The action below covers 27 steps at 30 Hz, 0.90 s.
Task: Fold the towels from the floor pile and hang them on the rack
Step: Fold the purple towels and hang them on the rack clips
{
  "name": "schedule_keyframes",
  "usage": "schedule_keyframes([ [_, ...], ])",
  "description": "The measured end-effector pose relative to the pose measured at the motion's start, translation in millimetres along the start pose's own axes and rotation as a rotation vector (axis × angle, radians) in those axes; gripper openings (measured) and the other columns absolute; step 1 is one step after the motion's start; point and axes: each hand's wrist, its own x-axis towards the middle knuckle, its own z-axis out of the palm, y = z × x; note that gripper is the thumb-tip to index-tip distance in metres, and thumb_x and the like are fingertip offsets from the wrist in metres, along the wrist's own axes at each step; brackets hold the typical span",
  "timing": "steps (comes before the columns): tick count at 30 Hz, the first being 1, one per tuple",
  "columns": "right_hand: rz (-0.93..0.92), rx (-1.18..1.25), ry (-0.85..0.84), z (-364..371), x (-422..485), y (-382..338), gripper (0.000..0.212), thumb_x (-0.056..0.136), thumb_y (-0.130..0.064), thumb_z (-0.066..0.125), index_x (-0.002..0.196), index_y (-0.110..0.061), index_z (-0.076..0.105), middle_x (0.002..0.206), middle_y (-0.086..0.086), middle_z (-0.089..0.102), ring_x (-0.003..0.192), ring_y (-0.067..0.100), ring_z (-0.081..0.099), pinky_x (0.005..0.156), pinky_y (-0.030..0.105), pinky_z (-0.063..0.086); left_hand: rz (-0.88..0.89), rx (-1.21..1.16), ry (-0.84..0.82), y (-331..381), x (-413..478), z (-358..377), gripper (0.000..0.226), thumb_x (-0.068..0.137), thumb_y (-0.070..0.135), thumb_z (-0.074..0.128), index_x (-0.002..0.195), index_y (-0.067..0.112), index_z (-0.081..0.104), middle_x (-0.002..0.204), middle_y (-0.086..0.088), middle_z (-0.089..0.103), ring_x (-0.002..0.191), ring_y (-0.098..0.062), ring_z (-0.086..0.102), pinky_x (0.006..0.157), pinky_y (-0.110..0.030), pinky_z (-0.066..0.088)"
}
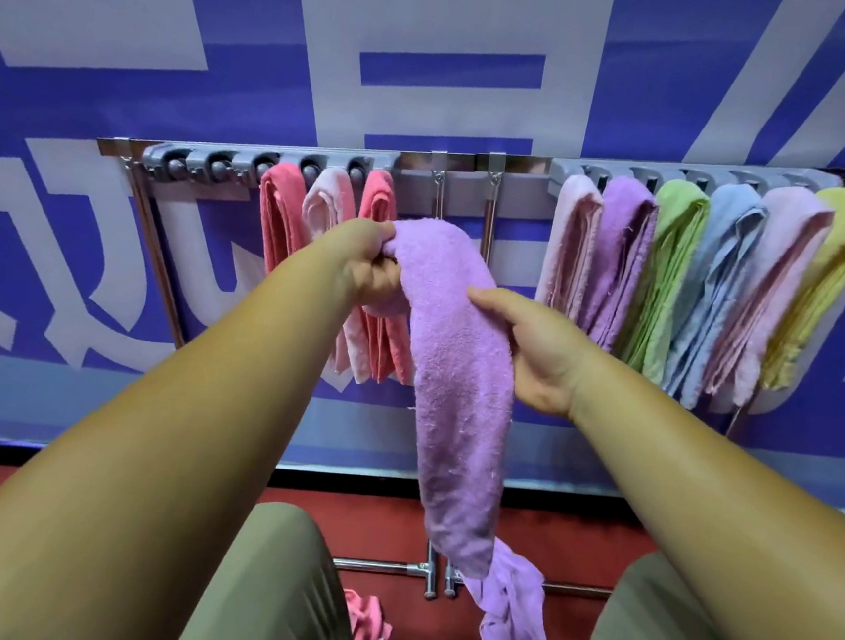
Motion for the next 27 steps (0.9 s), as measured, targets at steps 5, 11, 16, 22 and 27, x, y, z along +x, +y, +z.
schedule_keyframes([
  [5,-0.109,-0.034,0.047,-6.7,12.7,0.4,0.032,0.103,-0.014,0.063,0.133,-0.002,0.067,0.123,0.024,0.074,0.115,0.037,0.072,0.093,0.045,0.062,-0.013,0.02,-0.097,-24.9,9.8,-16.6,0.052,0.114,0.029,0.046,0.093,-0.018,0.054,0.079,-0.02,0.066,0.07,-0.027,0.066,0.079,-0.035,0.065],
  [11,-0.125,0.0,0.137,-3.7,35.4,-0.5,0.024,0.102,-0.013,0.066,0.124,-0.007,0.072,0.114,0.021,0.077,0.1,0.033,0.077,0.08,0.042,0.064,-0.081,0.379,-0.285,-59.9,21.5,-60.1,0.089,0.083,0.078,0.07,0.136,0.008,0.052,0.132,-0.016,0.05,0.122,-0.035,0.052,0.116,-0.046,0.041],
  [16,-0.051,0.043,0.304,-4.4,57.9,0.4,0.022,0.099,-0.01,0.069,0.117,0.003,0.071,0.11,0.022,0.078,0.099,0.033,0.078,0.087,0.046,0.063,-0.051,0.619,-0.368,-88.0,-5.7,-78.0,0.102,0.082,0.095,0.043,0.135,0.011,0.068,0.123,-0.018,0.066,0.113,-0.031,0.064,0.094,-0.042,0.053],
  [22,-0.081,0.032,0.448,-15.9,70.7,7.6,0.023,0.098,0.009,0.057,0.119,0.01,0.066,0.112,0.025,0.075,0.104,0.034,0.075,0.093,0.049,0.061,0.103,0.83,-0.354,-114.0,1.5,-100.7,0.031,0.092,0.03,0.079,0.121,0.019,0.078,0.112,-0.001,0.077,0.099,-0.018,0.065,0.092,-0.037,0.049],
  [27,-0.023,0.059,0.469,-27.2,67.6,8.9,0.023,0.102,0.0,0.054,0.121,0.007,0.064,0.101,0.02,0.077,0.089,0.028,0.077,0.071,0.039,0.063,0.154,0.697,-0.363,-129.9,10.8,-93.0,0.024,0.103,0.018,0.068,0.126,0.018,0.076,0.127,-0.009,0.076,0.112,-0.023,0.071,0.11,-0.046,0.049],
])
